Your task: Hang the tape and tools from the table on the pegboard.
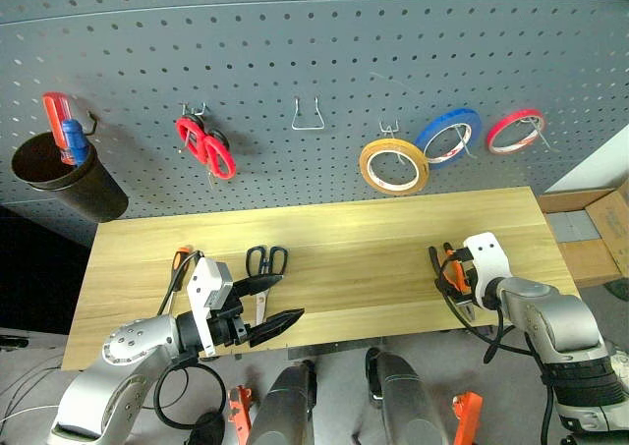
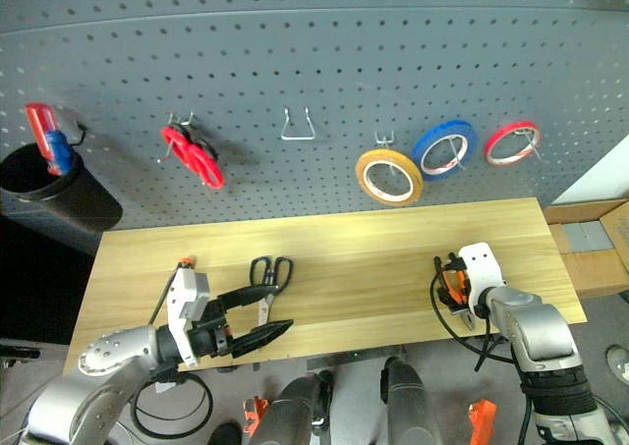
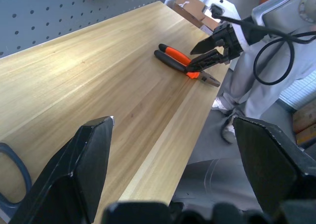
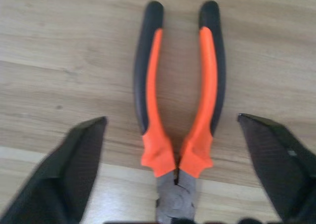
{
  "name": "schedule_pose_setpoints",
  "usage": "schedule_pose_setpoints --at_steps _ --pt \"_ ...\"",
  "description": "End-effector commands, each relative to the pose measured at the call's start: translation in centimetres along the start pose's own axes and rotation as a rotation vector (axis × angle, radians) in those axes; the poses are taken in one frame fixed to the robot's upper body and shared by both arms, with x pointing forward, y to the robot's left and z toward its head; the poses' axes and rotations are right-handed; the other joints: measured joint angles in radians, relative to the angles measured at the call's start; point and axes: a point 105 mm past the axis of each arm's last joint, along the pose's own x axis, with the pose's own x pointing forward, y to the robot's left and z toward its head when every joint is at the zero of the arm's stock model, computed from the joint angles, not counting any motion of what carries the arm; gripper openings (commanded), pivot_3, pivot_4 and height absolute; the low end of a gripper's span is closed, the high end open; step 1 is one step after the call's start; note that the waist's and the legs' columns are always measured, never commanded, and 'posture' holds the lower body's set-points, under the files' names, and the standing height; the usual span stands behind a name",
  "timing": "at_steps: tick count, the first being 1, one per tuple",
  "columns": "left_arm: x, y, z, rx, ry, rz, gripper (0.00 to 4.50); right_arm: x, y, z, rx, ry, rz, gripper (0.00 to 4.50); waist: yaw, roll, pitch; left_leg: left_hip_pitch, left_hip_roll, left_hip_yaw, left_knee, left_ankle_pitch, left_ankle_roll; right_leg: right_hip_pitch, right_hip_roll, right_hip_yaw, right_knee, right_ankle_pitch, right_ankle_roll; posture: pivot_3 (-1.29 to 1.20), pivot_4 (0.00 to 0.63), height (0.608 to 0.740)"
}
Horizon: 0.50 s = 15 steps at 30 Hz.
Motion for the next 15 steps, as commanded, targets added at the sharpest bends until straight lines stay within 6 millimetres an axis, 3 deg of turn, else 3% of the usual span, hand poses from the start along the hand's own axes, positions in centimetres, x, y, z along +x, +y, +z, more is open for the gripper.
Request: schedule_pose_setpoints --at_steps 1,11,15 --pt "0.1 -0.2 0.4 0.025 -0.014 -0.005 4.12 -0.3 -0.8 0.1 0.001 0.02 -0.05 4.45 0.0 0.0 0.0 0.0 0.0 0.0 0.0 0.0 0.0 0.0 0.0 0.0 0.0 0.0 0.0 -0.12 0.342 0.74" --pt "0.4 -0.3 0.9 0.052 -0.041 -0.008 4.12 1.7 -1.3 -0.5 0.043 0.076 -0.078 4.45 0.0 0.0 0.0 0.0 0.0 0.001 0.0 0.0 0.0 0.0 0.0 0.0 0.0 0.0 0.0 -0.11 0.345 0.74" --pt "0.3 -0.6 1.0 0.053 -0.047 -0.008 4.12 2.3 -1.4 -1.6 0.08 0.137 -0.096 4.45 -0.001 0.0 0.0 0.0 0.0 0.0 0.0 0.0 0.0 0.0 0.0 0.0 0.0 0.0 0.0 -0.11 0.345 0.74"
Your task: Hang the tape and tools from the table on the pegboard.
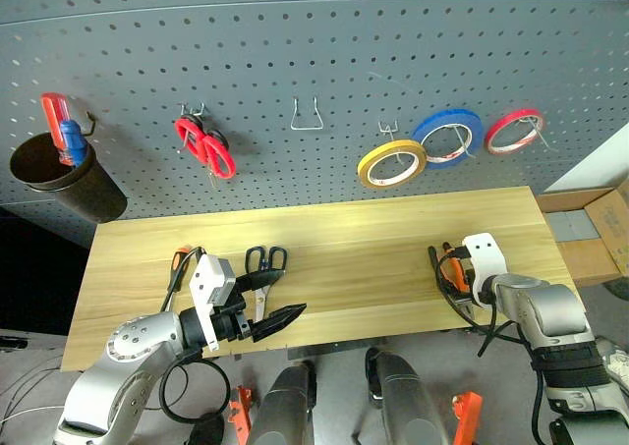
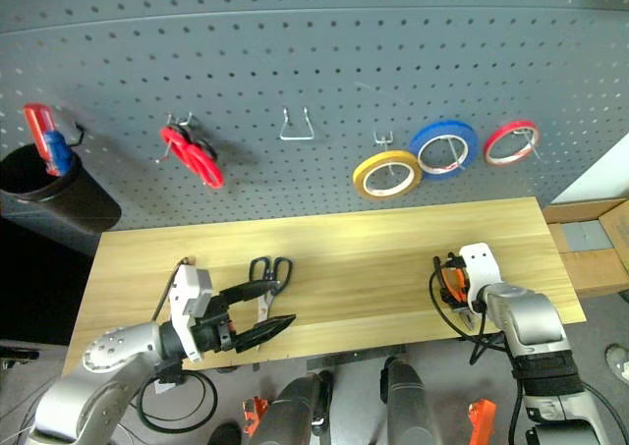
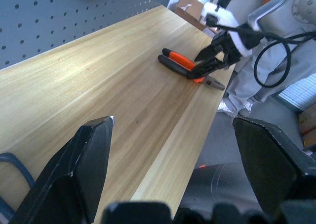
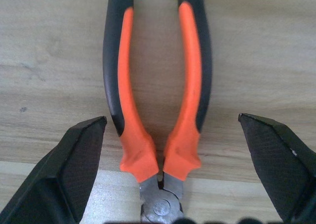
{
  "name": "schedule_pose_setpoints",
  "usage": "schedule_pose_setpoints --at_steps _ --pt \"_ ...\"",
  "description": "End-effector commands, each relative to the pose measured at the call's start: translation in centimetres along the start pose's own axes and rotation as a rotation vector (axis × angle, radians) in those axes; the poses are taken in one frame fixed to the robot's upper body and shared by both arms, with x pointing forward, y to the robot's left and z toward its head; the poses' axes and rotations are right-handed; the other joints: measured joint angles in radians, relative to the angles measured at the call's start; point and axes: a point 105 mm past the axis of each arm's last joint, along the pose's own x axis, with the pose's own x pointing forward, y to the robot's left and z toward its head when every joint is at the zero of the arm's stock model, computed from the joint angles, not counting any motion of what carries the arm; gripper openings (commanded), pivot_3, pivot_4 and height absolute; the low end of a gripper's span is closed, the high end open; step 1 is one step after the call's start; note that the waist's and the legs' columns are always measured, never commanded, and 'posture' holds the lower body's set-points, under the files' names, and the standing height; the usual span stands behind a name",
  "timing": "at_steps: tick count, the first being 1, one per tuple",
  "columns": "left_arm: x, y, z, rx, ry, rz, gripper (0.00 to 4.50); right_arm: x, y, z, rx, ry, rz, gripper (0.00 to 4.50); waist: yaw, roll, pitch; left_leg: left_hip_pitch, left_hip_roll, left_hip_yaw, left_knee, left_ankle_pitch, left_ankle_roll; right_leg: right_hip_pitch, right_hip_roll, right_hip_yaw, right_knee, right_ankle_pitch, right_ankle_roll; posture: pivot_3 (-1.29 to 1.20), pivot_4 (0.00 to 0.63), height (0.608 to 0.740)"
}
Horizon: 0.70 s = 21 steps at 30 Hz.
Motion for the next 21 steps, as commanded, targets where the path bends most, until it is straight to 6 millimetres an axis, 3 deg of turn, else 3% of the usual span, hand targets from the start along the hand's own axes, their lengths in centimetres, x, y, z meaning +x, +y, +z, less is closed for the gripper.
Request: schedule_pose_setpoints --at_steps 1,2,5,9,13,16,21 --pt "0.0 -0.7 0.9 0.031 -0.03 -0.014 4.12 0.5 -0.3 -0.9 0.019 0.048 -0.024 4.45 -0.001 0.0 0.0 0.0 0.0 0.0 0.0 0.0 0.0 0.0 0.0 0.0 0.0 0.0 0.0 -0.1 0.345 0.74" --pt "0.1 -0.7 1.1 0.034 -0.038 -0.015 4.12 0.7 -0.1 -1.1 0.029 0.05 -0.015 4.45 -0.001 -0.001 0.0 0.0 0.0 0.0 0.0 0.0 0.0 0.0 0.0 0.0 0.0 0.0 0.0 -0.1 0.346 0.74" --pt "0.2 -0.7 1.5 0.042 -0.055 -0.014 4.12 1.1 -0.1 -1.0 0.057 0.033 -0.017 3.9 0.0 -0.002 -0.001 0.001 0.0 0.0 0.0 0.0 0.0 0.001 0.0 0.0 0.0 0.0 0.0 -0.09 0.344 0.74" --pt "0.3 -0.4 1.9 0.061 -0.058 -0.013 4.12 0.9 0.4 -0.3 0.054 0.013 0.011 2.61 0.0 -0.004 -0.003 0.001 0.0 0.0 0.001 0.0 0.0 0.001 0.0 0.0 0.0 0.0 0.0 -0.09 0.343 0.74" --pt "0.2 0.1 2.2 0.071 -0.067 0.01 4.12 -1.1 1.1 0.4 0.002 -0.01 0.089 2.46 0.0 -0.004 -0.002 0.0 0.0 0.0 0.0 0.0 0.0 0.0 0.0 0.0 0.0 0.0 0.0 -0.1 0.34 0.74" --pt "0.0 0.8 2.5 0.086 -0.08 0.042 4.12 -5.0 4.5 2.2 -0.161 -0.123 0.334 2.46 0.002 -0.002 -0.001 -0.001 0.0 0.0 0.0 0.0 0.0 -0.001 0.0 0.0 -0.001 0.0 0.0 -0.1 0.339 0.74" --pt "-0.2 2.1 4.0 0.099 -0.15 0.112 4.12 -14.9 11.0 5.8 -0.328 -0.448 0.875 2.46 -0.003 -0.001 -0.001 -0.001 0.002 0.0 0.0 0.0 0.001 0.0 0.002 0.0 -0.001 0.0 0.001 -0.11 0.335 0.74"
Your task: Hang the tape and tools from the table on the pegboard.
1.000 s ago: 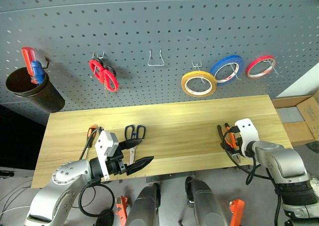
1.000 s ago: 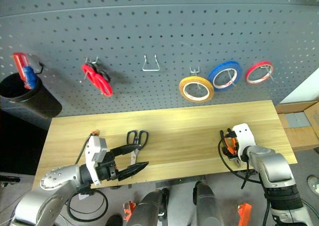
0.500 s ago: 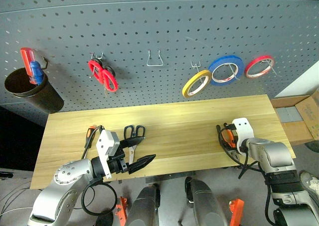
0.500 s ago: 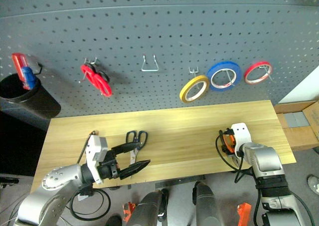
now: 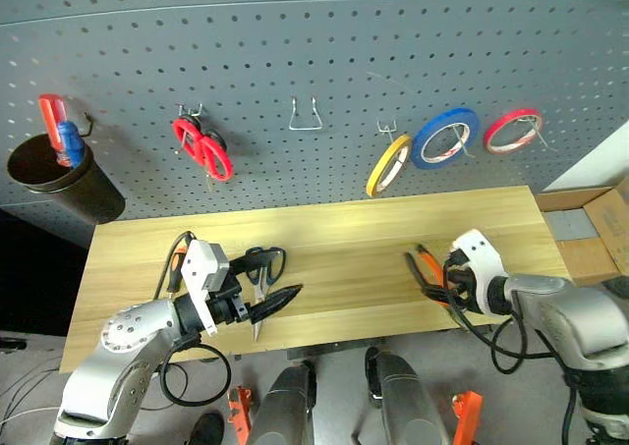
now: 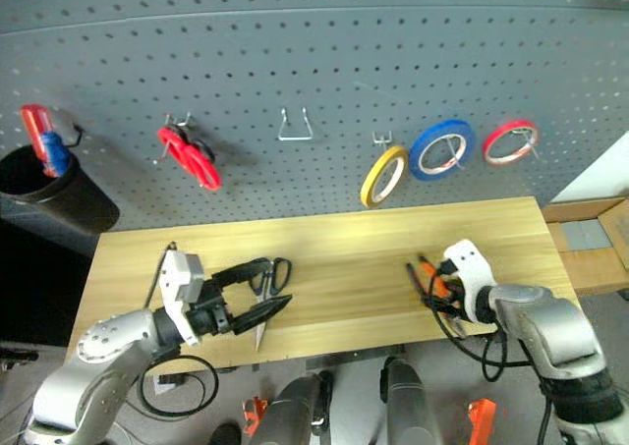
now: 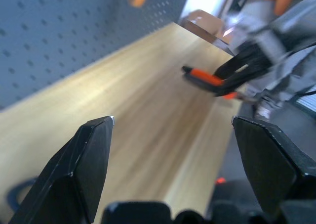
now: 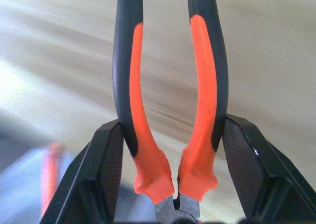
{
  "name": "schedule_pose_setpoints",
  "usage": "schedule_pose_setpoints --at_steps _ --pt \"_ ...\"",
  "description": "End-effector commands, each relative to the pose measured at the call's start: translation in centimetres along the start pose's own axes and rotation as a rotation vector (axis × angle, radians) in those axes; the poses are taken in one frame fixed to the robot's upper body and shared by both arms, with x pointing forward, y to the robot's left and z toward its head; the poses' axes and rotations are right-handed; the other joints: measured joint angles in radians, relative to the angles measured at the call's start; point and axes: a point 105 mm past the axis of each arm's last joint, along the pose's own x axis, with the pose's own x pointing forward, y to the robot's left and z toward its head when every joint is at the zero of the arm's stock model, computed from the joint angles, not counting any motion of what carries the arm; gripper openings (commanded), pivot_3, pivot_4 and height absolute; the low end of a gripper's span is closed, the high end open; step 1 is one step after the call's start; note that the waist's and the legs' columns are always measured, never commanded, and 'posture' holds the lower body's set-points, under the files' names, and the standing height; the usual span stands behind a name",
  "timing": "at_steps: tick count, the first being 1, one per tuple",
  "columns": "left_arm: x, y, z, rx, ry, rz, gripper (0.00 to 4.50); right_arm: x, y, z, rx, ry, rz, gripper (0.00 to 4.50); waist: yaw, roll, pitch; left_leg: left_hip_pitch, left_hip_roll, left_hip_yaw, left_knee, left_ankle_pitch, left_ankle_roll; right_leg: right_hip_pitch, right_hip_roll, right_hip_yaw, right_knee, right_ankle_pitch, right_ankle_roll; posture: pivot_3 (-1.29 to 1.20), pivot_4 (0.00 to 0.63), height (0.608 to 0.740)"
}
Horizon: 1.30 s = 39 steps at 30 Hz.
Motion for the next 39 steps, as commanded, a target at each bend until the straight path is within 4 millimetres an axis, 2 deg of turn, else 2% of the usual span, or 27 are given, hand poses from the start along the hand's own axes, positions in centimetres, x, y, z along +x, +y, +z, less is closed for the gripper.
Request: schedule_pose_setpoints --at_steps 1,5,9,11,15,21,26,31,39 --pt "-0.2 0.8 1.6 0.026 -0.086 0.06 4.12 -3.3 6.4 5.7 -0.142 -0.274 0.345 2.46 -0.001 0.0 0.0 0.0 0.0 0.0 0.0 -0.001 0.002 0.0 0.0 0.0 0.0 0.0 0.0 -0.11 0.335 0.74" --pt "0.0 1.8 2.7 0.064 -0.171 0.152 4.12 -4.9 8.1 10.6 -0.2 -0.54 0.422 2.46 0.004 0.0 0.0 0.0 0.0 0.0 0.001 -0.001 0.002 0.001 0.0 0.0 -0.001 0.001 0.001 -0.11 0.331 0.74" --pt "0.0 4.0 4.0 0.238 -0.263 0.374 4.12 -5.0 9.4 18.6 -0.176 -0.858 0.447 2.46 0.001 0.0 0.0 0.0 -0.001 0.001 0.001 0.001 -0.001 -0.001 -0.001 0.001 0.0 0.003 0.0 -0.09 0.319 0.74" --pt "0.5 4.5 4.7 0.311 -0.304 0.433 4.12 -4.5 9.5 21.0 -0.178 -0.923 0.4 2.46 0.003 0.0 0.0 0.0 -0.001 0.001 0.001 0.001 -0.002 -0.001 0.0 0.0 0.001 0.003 -0.001 -0.08 0.311 0.74" --pt "1.4 3.5 5.5 0.34 -0.381 0.431 4.12 -4.2 8.7 24.2 -0.245 -1.049 0.248 2.46 0.014 -0.005 -0.003 -0.001 -0.001 0.001 0.0 0.001 -0.002 -0.003 -0.001 -0.001 0.0 0.003 -0.001 -0.07 0.296 0.74" --pt "1.8 2.0 5.8 0.361 -0.426 0.396 4.12 -3.4 9.8 27.1 -0.302 -1.164 0.199 2.46 0.008 -0.005 -0.004 -0.011 -0.003 0.005 0.002 0.001 -0.002 -0.016 -0.003 -0.001 0.002 0.004 0.0 -0.07 0.286 0.74" --pt "1.5 1.8 6.7 0.379 -0.454 0.412 4.12 -2.2 11.1 27.7 -0.386 -1.192 0.173 2.46 0.002 -0.005 -0.004 -0.011 -0.001 0.004 0.002 0.002 -0.003 -0.016 -0.002 -0.001 0.005 0.004 0.0 -0.05 0.282 0.74" --pt "1.1 1.8 5.9 0.371 -0.426 0.418 4.12 -1.1 12.1 28.0 -0.494 -1.204 0.1 2.46 0.003 -0.005 -0.004 -0.01 -0.002 0.006 0.003 0.002 -0.003 -0.017 -0.002 0.0 0.01 0.004 0.0 -0.04 0.279 0.74" --pt "1.5 1.4 6.8 0.371 -0.466 0.41 4.12 -0.1 11.7 29.5 -0.525 -1.257 -0.014 2.46 0.002 -0.006 -0.004 -0.01 -0.002 0.006 0.004 0.003 -0.004 -0.018 -0.002 0.0 0.011 0.004 0.0 -0.04 0.28 0.74"
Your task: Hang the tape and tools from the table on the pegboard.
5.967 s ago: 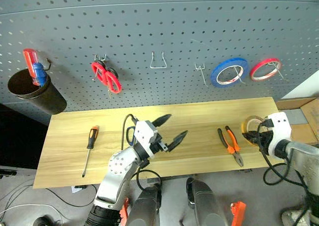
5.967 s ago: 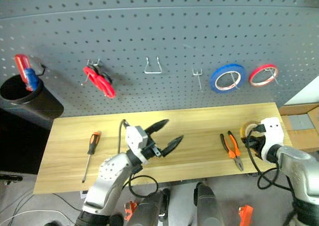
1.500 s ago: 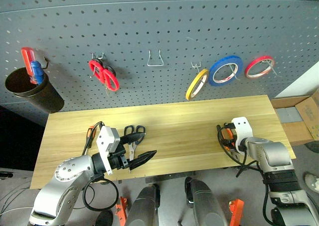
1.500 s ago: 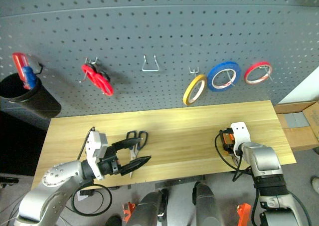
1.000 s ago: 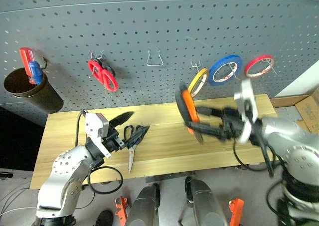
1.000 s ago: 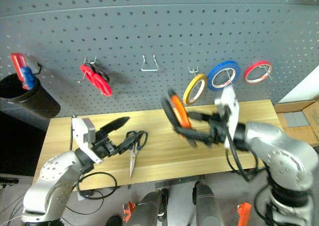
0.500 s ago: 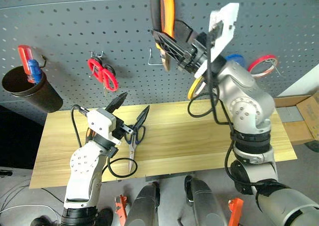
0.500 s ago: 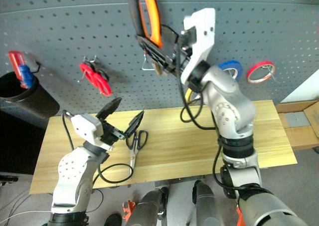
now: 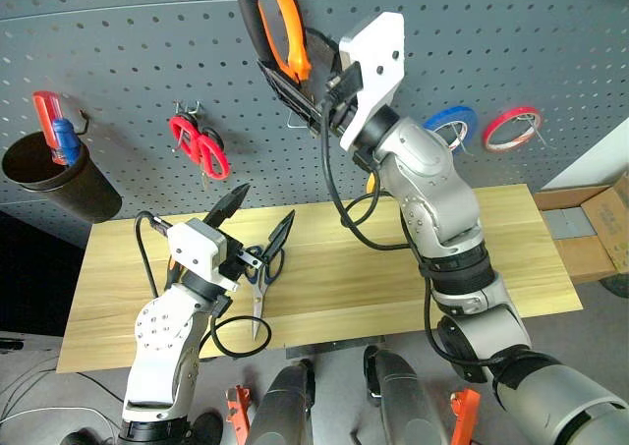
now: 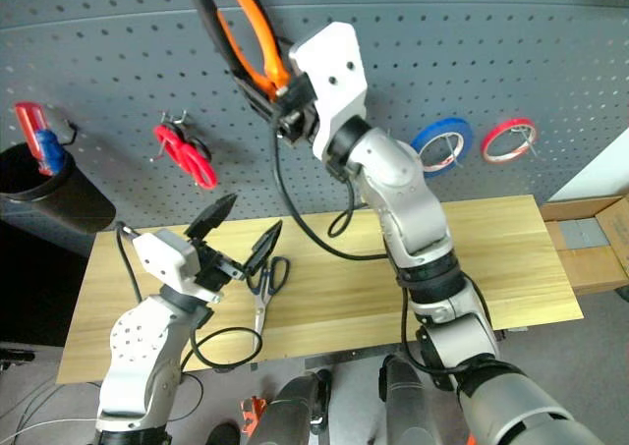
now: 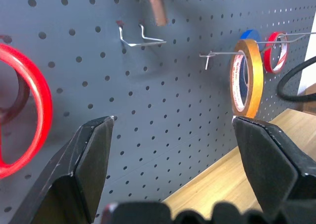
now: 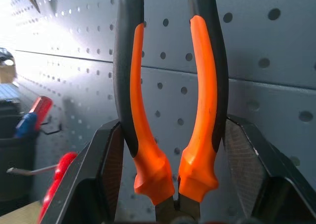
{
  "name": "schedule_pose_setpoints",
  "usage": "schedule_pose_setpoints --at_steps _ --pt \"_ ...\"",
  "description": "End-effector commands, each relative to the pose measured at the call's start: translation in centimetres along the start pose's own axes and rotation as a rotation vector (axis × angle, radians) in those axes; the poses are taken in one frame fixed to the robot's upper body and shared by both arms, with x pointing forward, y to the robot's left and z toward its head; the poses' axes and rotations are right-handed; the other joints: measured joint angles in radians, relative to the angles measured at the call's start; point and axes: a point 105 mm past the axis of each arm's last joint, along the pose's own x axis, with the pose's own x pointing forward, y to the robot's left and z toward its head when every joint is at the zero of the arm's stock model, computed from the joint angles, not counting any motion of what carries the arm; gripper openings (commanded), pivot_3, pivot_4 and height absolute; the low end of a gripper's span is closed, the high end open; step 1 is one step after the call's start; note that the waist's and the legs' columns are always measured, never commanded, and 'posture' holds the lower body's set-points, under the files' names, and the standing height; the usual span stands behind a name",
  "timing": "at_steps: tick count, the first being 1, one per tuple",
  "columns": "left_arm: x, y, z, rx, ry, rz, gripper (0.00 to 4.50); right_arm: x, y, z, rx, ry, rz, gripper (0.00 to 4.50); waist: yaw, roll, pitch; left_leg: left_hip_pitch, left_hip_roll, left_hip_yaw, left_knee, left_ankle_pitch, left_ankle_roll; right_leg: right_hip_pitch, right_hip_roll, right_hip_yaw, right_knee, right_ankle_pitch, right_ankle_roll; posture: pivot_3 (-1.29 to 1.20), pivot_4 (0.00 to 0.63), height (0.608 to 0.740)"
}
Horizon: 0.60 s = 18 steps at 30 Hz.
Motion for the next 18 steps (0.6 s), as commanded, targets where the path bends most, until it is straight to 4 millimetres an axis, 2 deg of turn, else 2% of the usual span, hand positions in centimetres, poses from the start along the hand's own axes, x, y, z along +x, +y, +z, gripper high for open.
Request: schedule_pose_setpoints --at_steps 1,9,18 --pt "0.5 -0.2 2.0 0.021 -0.081 -0.002 4.12 1.0 0.0 2.6 -0.062 -0.117 -0.017 2.46 0.0 0.0 0.0 0.0 0.0 0.0 0.0 0.0 0.0 0.0 0.0 0.0 0.0 0.0 0.0 -0.04 0.279 0.74" --pt "0.6 0.4 2.8 0.039 -0.106 0.023 4.12 1.7 0.2 1.6 -0.088 -0.106 -0.015 2.46 0.0 0.0 0.0 0.0 0.0 0.0 0.0 0.0 0.0 -0.001 0.0 0.0 0.001 0.0 0.0 -0.03 0.278 0.74" --pt "0.1 0.6 2.5 0.037 -0.08 0.04 4.12 0.8 1.4 -2.3 -0.079 -0.008 0.004 2.46 0.001 -0.001 -0.002 0.001 0.0 0.001 0.0 0.0 0.0 -0.001 0.0 0.0 0.003 0.0 0.0 -0.01 0.28 0.74"
